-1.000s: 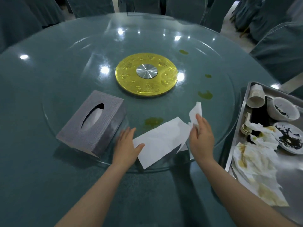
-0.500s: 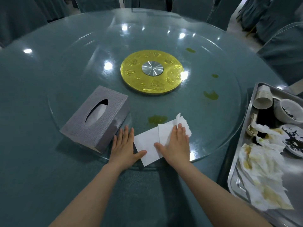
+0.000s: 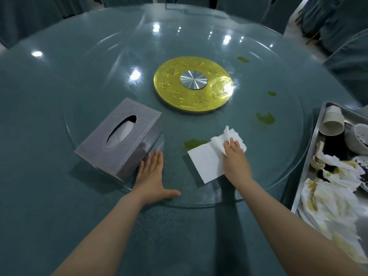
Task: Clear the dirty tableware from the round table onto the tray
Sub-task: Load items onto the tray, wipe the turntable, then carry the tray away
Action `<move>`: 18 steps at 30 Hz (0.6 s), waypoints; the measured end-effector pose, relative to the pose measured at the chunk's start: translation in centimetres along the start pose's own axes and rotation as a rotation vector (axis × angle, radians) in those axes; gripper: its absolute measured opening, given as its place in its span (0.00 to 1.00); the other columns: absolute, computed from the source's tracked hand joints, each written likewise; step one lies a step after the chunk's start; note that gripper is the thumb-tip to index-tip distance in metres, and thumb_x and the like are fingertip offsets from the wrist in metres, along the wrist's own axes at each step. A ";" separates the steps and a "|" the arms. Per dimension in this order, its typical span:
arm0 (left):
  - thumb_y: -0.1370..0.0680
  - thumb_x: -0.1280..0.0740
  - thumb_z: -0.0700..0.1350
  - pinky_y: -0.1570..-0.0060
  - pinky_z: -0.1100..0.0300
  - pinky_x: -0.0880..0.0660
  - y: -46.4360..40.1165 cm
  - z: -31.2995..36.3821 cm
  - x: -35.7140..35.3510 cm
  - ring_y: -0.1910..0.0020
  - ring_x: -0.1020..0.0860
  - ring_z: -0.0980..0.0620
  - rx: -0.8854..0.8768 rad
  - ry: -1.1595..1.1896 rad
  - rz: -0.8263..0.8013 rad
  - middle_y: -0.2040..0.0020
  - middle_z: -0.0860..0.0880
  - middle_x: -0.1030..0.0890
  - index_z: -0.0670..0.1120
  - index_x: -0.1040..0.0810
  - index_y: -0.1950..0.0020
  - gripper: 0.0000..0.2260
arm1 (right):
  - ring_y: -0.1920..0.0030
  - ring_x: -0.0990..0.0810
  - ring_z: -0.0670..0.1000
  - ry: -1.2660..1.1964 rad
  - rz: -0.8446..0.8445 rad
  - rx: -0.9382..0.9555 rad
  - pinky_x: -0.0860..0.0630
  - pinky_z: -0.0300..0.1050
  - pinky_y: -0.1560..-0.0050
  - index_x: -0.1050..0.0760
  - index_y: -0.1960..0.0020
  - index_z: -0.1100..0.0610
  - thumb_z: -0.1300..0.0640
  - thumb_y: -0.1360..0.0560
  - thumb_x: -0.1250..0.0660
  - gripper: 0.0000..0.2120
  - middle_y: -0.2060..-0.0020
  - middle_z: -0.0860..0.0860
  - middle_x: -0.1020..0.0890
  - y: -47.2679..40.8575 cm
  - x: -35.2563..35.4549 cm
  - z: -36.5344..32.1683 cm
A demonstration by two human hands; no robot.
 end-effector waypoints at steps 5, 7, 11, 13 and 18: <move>0.40 0.28 0.70 0.32 0.55 0.73 -0.2 -1.1 0.5 0.32 0.79 0.54 0.003 -0.050 -0.005 0.30 0.54 0.78 0.49 0.75 0.27 0.65 | 0.23 0.60 0.56 -0.024 -0.177 0.108 0.60 0.53 0.24 0.57 0.23 0.61 0.40 0.20 0.54 0.35 0.23 0.57 0.58 -2.9 -1.7 -4.7; 0.41 0.28 0.69 0.31 0.56 0.73 -0.2 -1.8 0.9 0.32 0.79 0.56 -0.004 -0.031 0.004 0.29 0.55 0.77 0.49 0.76 0.28 0.65 | 0.23 0.62 0.55 -0.003 -0.206 0.189 0.61 0.53 0.25 0.59 0.22 0.57 0.38 0.21 0.57 0.34 0.23 0.56 0.59 -3.7 -2.4 -7.0; 0.42 0.27 0.69 0.31 0.58 0.72 -0.1 -2.9 1.6 0.31 0.77 0.58 -0.032 0.001 0.022 0.29 0.57 0.76 0.53 0.79 0.32 0.65 | 0.23 0.62 0.55 0.010 -0.216 0.322 0.63 0.52 0.27 0.52 0.23 0.45 0.42 0.19 0.57 0.26 0.22 0.51 0.58 -3.7 -4.4 -11.3; 0.43 0.27 0.68 0.31 0.58 0.71 -0.2 -3.5 2.1 0.29 0.75 0.59 -0.043 0.012 0.027 0.29 0.58 0.75 0.55 0.80 0.33 0.66 | 0.23 0.61 0.54 0.016 -0.195 0.349 0.62 0.50 0.26 0.51 0.23 0.45 0.44 0.18 0.57 0.24 0.22 0.49 0.56 -3.7 -4.6 -11.9; 0.43 0.26 0.68 0.29 0.58 0.68 -0.4 -5.0 3.5 0.29 0.73 0.59 -0.060 0.003 -0.002 0.27 0.57 0.72 0.56 0.82 0.35 0.67 | 0.23 0.54 0.54 0.067 -0.208 0.588 0.58 0.48 0.26 0.47 0.23 0.51 0.50 0.17 0.52 0.24 0.22 0.50 0.50 -1.1 -5.1 -14.4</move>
Point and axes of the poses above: each hand's wrist, its own y-axis away from the middle knuckle, its own x-axis out of the back of the hand, z = x × y, the point moved 5 cm from there along -y, towards the middle knuckle
